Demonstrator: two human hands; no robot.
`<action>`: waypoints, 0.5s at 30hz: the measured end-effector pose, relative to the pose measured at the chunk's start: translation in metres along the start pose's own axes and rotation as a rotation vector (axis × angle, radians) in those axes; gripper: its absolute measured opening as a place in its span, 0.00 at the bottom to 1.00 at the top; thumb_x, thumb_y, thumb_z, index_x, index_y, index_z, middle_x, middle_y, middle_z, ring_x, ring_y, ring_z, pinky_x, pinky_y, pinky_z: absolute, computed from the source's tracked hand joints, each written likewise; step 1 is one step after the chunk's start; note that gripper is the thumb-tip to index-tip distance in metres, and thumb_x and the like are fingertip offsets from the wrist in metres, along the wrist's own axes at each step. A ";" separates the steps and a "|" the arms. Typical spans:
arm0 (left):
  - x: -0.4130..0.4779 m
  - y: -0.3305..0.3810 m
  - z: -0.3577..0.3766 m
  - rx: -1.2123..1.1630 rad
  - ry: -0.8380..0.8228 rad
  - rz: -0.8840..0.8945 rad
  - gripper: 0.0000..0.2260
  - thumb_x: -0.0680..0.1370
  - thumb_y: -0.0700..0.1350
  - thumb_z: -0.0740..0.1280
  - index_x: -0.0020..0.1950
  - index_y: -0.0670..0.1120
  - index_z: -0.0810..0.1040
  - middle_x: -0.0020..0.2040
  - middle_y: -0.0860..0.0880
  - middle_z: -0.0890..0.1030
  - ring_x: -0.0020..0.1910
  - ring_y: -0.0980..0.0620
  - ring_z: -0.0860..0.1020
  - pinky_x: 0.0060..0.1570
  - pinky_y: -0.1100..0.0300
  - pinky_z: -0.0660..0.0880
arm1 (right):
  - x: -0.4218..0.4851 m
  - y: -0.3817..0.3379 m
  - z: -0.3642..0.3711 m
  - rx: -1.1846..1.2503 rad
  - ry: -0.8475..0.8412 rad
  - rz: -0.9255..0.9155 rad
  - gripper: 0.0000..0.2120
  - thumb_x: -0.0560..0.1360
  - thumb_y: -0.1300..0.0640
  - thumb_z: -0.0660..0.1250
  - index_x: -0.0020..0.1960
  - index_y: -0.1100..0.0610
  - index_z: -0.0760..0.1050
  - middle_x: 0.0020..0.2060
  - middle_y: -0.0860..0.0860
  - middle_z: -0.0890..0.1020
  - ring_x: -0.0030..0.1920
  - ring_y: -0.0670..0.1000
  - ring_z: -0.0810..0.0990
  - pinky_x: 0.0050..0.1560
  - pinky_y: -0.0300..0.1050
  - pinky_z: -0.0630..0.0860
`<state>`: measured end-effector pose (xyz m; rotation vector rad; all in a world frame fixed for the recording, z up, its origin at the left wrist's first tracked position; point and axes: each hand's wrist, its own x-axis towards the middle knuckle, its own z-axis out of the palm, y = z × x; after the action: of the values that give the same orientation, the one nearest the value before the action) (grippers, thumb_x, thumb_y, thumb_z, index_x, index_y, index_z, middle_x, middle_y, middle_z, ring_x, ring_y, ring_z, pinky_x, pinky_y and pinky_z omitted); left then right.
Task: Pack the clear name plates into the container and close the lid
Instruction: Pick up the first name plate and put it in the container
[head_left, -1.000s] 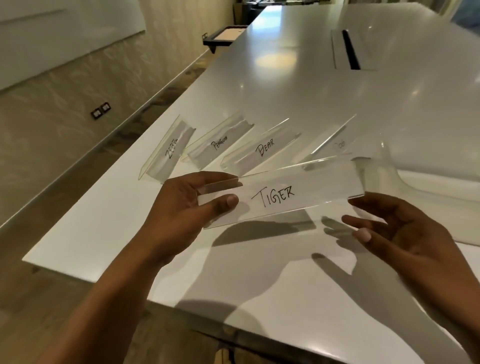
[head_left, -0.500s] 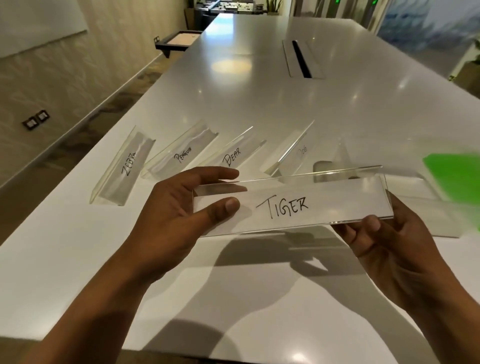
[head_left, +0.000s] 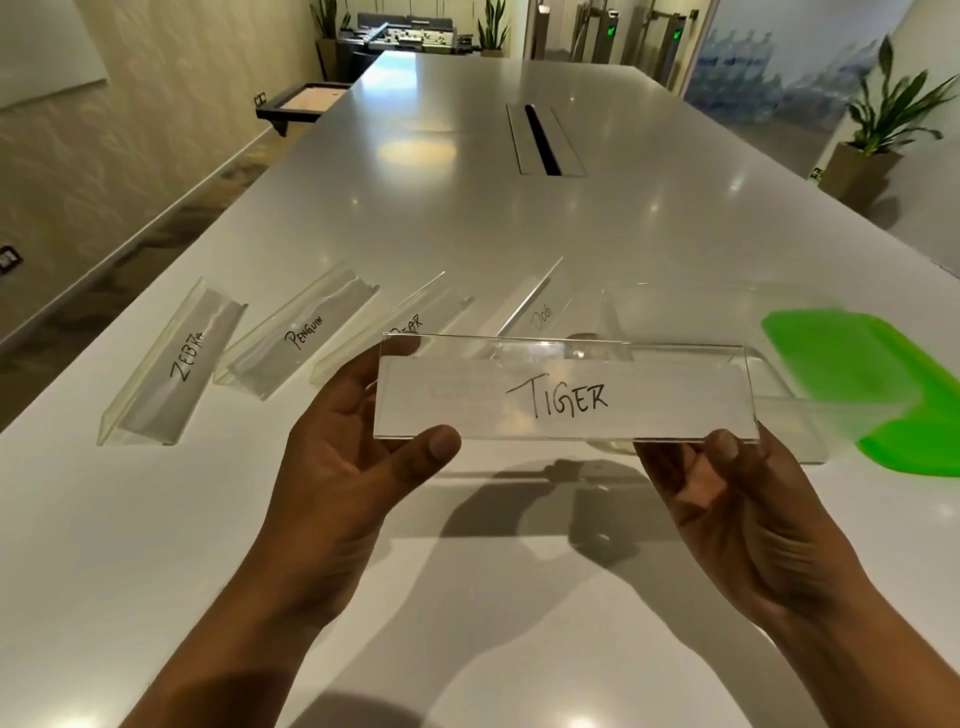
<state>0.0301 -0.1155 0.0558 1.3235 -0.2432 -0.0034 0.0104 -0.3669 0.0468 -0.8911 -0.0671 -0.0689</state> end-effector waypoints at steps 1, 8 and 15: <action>0.000 0.000 0.002 -0.004 0.009 0.001 0.33 0.59 0.57 0.80 0.62 0.56 0.75 0.57 0.51 0.83 0.58 0.48 0.81 0.54 0.56 0.79 | 0.000 -0.001 -0.001 0.001 0.005 -0.001 0.30 0.54 0.53 0.84 0.55 0.57 0.81 0.49 0.54 0.85 0.54 0.52 0.83 0.58 0.48 0.76; 0.000 -0.002 0.008 -0.033 0.021 -0.004 0.33 0.57 0.58 0.81 0.60 0.58 0.77 0.58 0.53 0.82 0.60 0.47 0.80 0.55 0.55 0.79 | -0.002 -0.003 -0.010 -0.027 0.000 -0.001 0.35 0.55 0.53 0.84 0.59 0.57 0.78 0.52 0.56 0.84 0.54 0.54 0.83 0.61 0.52 0.74; 0.002 -0.005 0.010 -0.052 0.035 -0.027 0.33 0.56 0.58 0.81 0.59 0.59 0.78 0.58 0.52 0.82 0.61 0.47 0.79 0.56 0.53 0.78 | 0.000 -0.004 -0.016 -0.065 -0.022 -0.011 0.34 0.57 0.53 0.83 0.60 0.58 0.77 0.53 0.57 0.84 0.54 0.56 0.82 0.65 0.58 0.69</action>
<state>0.0306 -0.1265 0.0530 1.2740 -0.1949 -0.0094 0.0102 -0.3815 0.0398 -0.9568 -0.0907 -0.0724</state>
